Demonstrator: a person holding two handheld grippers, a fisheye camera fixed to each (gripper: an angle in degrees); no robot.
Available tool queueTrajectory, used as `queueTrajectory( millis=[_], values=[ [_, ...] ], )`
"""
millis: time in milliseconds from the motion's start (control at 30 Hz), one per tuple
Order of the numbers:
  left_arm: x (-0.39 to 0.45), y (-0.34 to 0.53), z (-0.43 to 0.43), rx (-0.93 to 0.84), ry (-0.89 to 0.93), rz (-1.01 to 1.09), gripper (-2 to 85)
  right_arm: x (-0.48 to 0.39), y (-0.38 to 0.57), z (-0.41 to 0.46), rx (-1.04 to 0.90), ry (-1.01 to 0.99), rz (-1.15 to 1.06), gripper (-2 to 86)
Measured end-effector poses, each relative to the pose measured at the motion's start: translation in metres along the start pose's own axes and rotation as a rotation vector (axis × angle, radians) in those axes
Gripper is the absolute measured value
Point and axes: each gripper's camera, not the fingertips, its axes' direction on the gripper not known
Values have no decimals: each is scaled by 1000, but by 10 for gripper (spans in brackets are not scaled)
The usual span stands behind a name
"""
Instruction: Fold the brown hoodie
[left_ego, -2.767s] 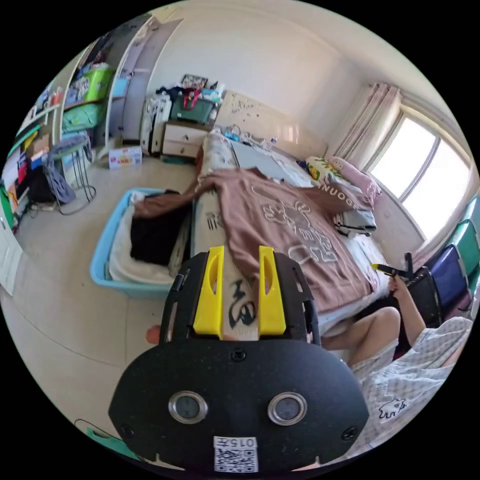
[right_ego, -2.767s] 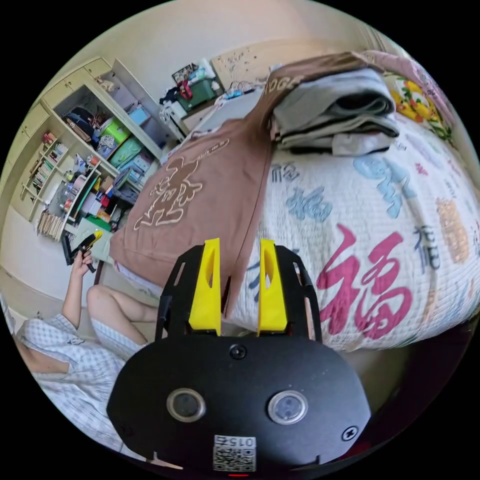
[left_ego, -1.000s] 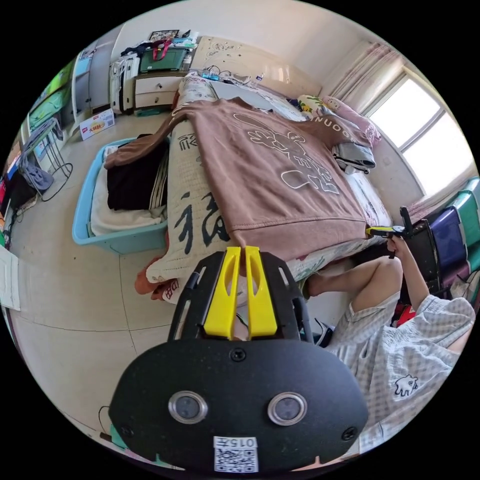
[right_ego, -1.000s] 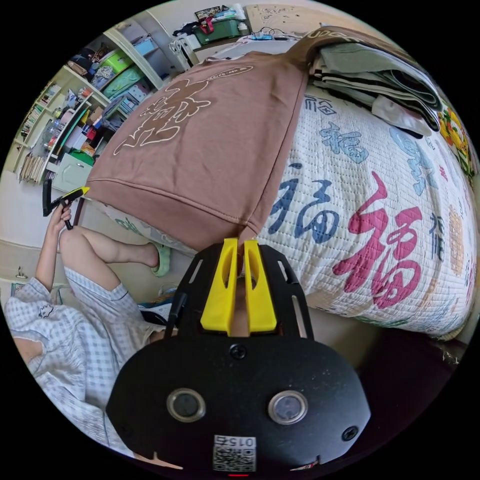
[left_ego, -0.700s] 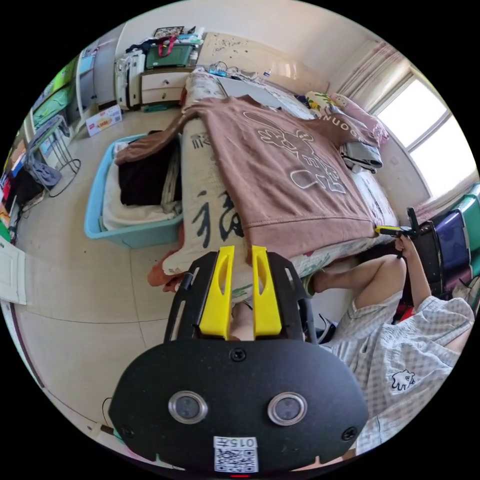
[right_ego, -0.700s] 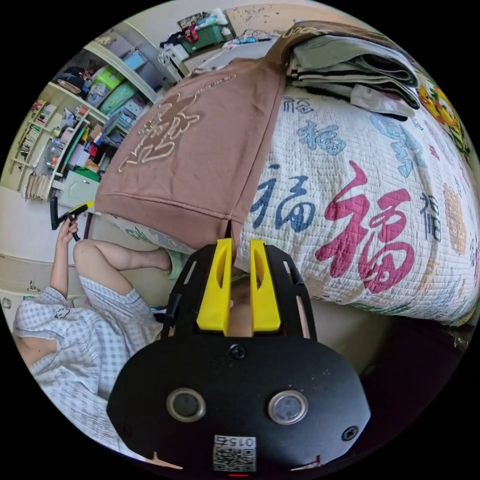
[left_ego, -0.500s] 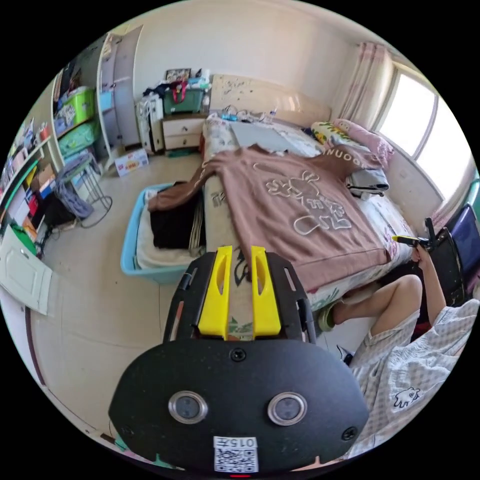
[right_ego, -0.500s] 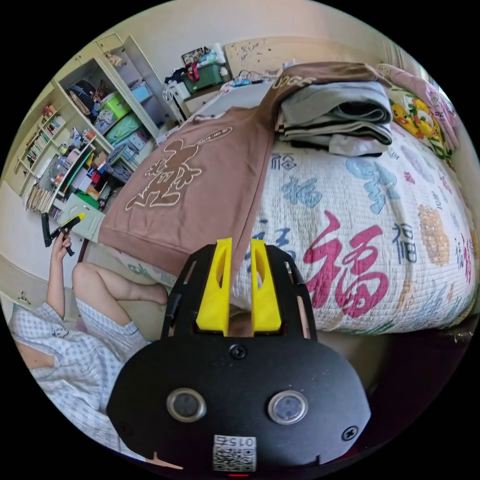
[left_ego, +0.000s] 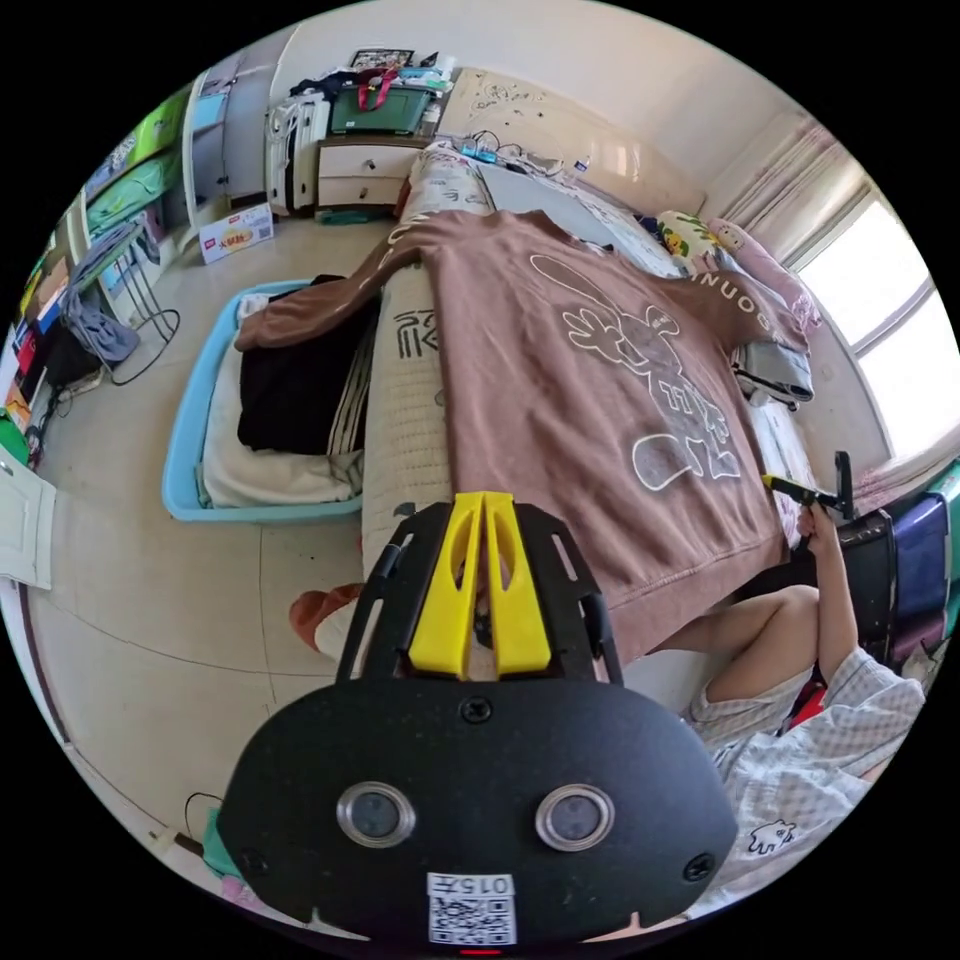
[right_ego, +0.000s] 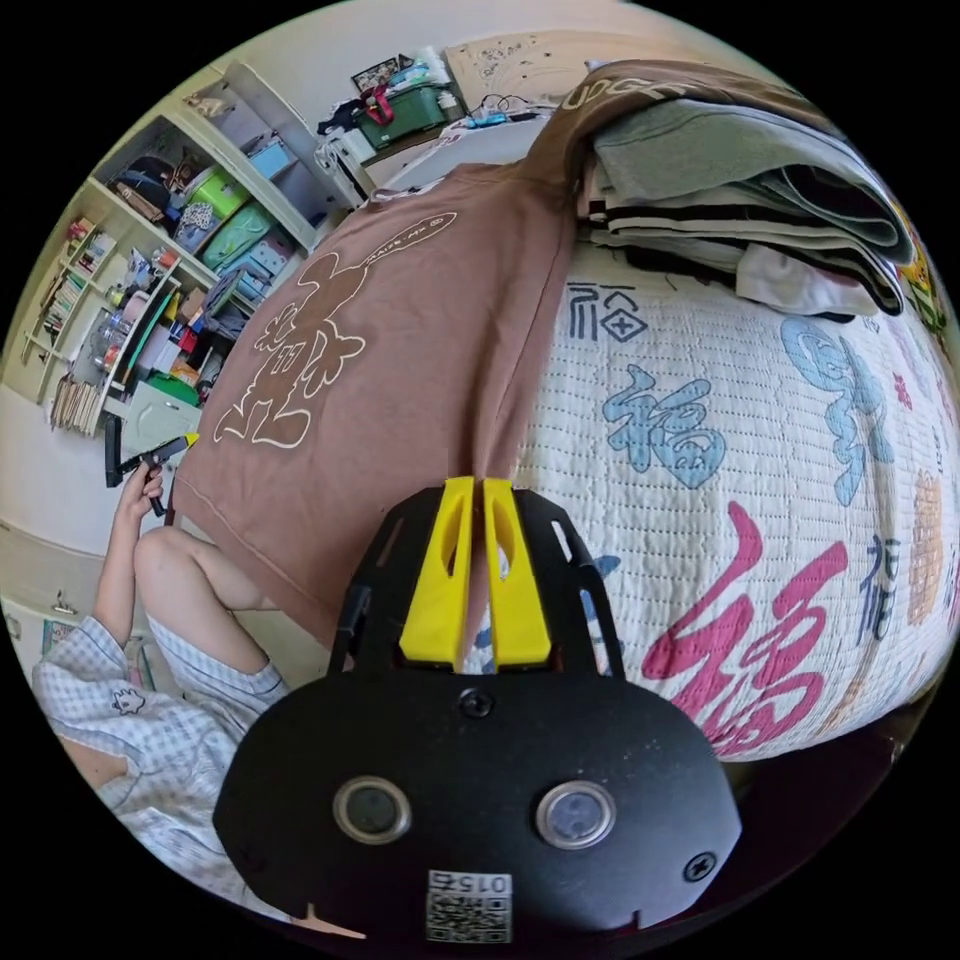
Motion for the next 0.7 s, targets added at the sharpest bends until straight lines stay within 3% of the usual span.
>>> queueTrajectory(
  millis=[367, 467, 567, 700],
  values=[
    [21, -8, 7, -48, -123, 72, 0, 4, 22, 5, -14, 125, -24, 22],
    [25, -11, -3, -26, -147, 49, 13, 15, 31, -7, -5, 48, 20, 54],
    [48, -16, -31, 94, -156, 106, 62, 39, 49, -47, 122, -60, 114, 64],
    [125, -49, -49, 148, -31, 380, 74, 80, 59, -117, 435, -162, 242, 67]
  ],
)
